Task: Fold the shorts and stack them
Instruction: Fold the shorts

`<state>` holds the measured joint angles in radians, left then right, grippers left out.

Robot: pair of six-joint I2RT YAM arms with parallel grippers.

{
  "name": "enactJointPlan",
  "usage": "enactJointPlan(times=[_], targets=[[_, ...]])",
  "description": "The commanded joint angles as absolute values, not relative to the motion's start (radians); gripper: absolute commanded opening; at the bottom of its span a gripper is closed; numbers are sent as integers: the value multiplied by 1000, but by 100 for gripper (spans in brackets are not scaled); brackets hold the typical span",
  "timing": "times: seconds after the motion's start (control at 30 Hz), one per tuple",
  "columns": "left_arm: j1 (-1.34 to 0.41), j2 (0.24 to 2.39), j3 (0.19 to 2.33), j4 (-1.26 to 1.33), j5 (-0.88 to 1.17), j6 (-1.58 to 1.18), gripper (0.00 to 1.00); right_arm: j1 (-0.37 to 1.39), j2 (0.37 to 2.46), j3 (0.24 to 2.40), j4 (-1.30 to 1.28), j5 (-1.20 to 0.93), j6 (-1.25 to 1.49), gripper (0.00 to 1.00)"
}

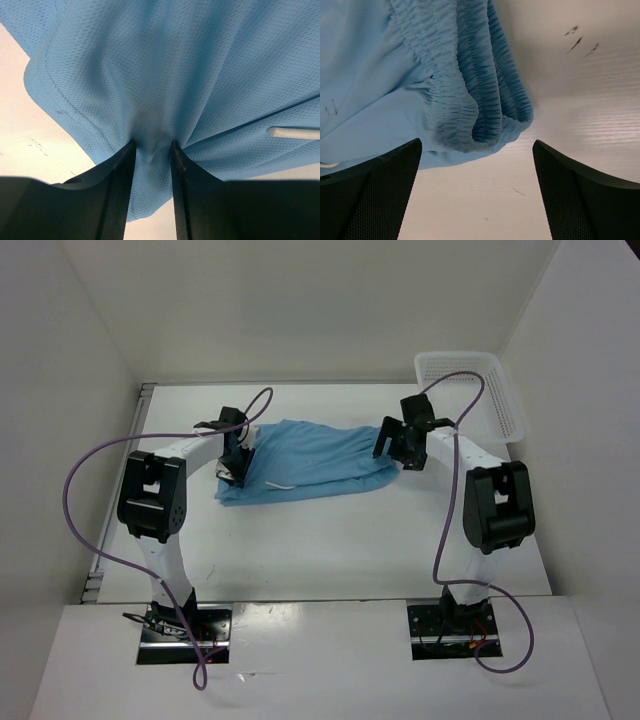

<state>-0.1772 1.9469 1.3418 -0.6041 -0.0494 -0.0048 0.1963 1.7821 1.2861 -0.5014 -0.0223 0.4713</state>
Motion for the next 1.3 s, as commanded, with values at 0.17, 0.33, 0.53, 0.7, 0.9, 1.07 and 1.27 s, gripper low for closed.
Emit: enactJointPlan(times=[0.17, 0.33, 0.53, 0.7, 0.9, 1.07, 1.27], targets=[[-172, 1977, 1328, -698, -95, 0, 42, 173, 1888, 1226, -422, -26, 583, 96], [-172, 1977, 1328, -698, -104, 0, 42, 153, 1933, 1216, -390, -2, 606, 84], [-172, 1996, 1319, -698, -124, 0, 42, 153, 1953, 1226, -380, -11, 597, 50], [-172, 2005, 1319, -698, -124, 0, 42, 153, 1944, 1226, -359, -11, 565, 18], [-172, 1977, 1339, -707, -124, 0, 43, 153, 1910, 1197, -313, 23, 485, 0], [-172, 1925, 1419, -759, -31, 0, 60, 153, 1853, 1187, -295, 44, 359, 0], [-144, 1901, 1496, -782, 5, 0, 75, 153, 1761, 1166, -275, 43, 215, 0]])
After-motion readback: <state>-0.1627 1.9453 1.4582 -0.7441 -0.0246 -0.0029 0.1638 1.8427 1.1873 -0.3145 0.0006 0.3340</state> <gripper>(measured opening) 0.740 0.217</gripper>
